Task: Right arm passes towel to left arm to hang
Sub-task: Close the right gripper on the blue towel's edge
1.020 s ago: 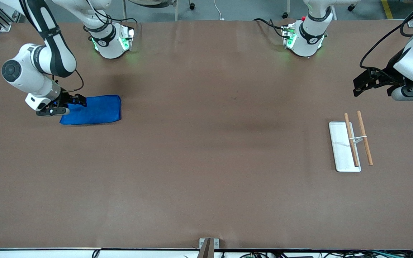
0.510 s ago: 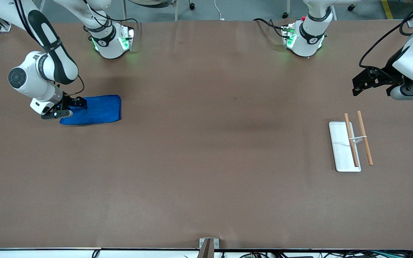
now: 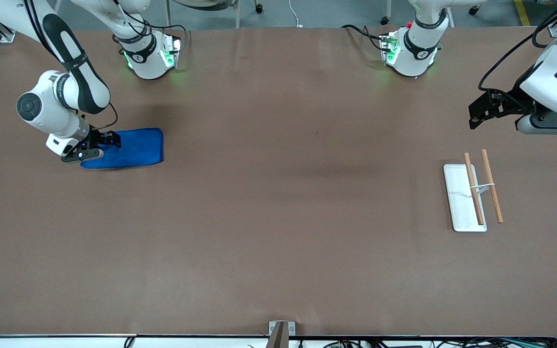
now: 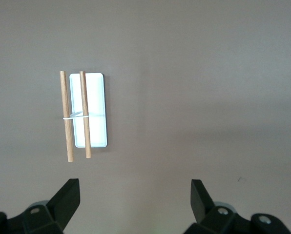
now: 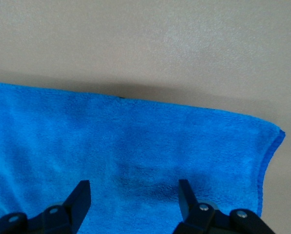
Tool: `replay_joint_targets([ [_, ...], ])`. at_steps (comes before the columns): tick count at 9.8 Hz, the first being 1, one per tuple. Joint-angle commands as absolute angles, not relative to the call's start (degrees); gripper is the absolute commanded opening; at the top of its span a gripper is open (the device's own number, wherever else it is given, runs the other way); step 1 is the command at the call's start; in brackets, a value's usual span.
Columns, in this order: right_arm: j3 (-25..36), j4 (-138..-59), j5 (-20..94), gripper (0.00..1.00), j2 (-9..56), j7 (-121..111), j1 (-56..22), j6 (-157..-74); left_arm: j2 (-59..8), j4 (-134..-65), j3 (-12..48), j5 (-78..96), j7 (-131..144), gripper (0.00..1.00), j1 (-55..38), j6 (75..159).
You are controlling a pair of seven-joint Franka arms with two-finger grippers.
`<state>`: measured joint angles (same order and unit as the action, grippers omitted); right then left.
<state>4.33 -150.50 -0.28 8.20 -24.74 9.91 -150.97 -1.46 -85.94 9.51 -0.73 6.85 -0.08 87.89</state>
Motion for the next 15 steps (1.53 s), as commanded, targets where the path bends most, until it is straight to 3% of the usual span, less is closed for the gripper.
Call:
replay_joint_targets([
  [1,4.3,-151.8,-0.1,0.79,9.4,-24.3,9.5,-154.1,-3.1,-85.8,9.8,-1.6,6.9,1.0,0.0,87.8],
  [2,4.2,-152.0,-0.1,0.77,10.0,-24.3,9.4,-155.0,-3.1,-85.8,9.8,-1.7,6.7,1.0,0.0,87.8],
  [3,4.2,-152.1,-0.1,0.68,10.0,-24.3,8.3,-155.1,-3.1,-85.8,9.8,-1.6,6.7,1.0,0.0,87.8],
  [4,4.3,-152.1,0.0,0.52,10.1,-24.3,7.9,-155.2,-3.1,-85.8,9.8,-1.6,6.7,1.0,0.0,87.8],
  [6,4.3,-152.1,0.0,0.1,10.1,-24.3,7.9,-155.1,-3.1,-85.8,9.8,-1.6,6.7,1.0,0.0,87.8],
  [7,4.3,-152.1,0.0,0.0,10.1,-24.3,7.9,-155.0,-3.1,-85.8,9.8,-1.7,6.7,1.0,0.0,87.8],
  [10,4.3,-151.8,0.0,0.0,9.3,-23.6,9.0,-153.5,-3.1,-85.8,9.8,-1.6,6.7,1.0,-0.1,87.8],
  [15,3.8,-138.7,0.4,0.0,0.4,-20.3,9.1,-130.0,-3.1,-85.8,9.8,-1.8,6.6,1.0,0.1,87.8],
])
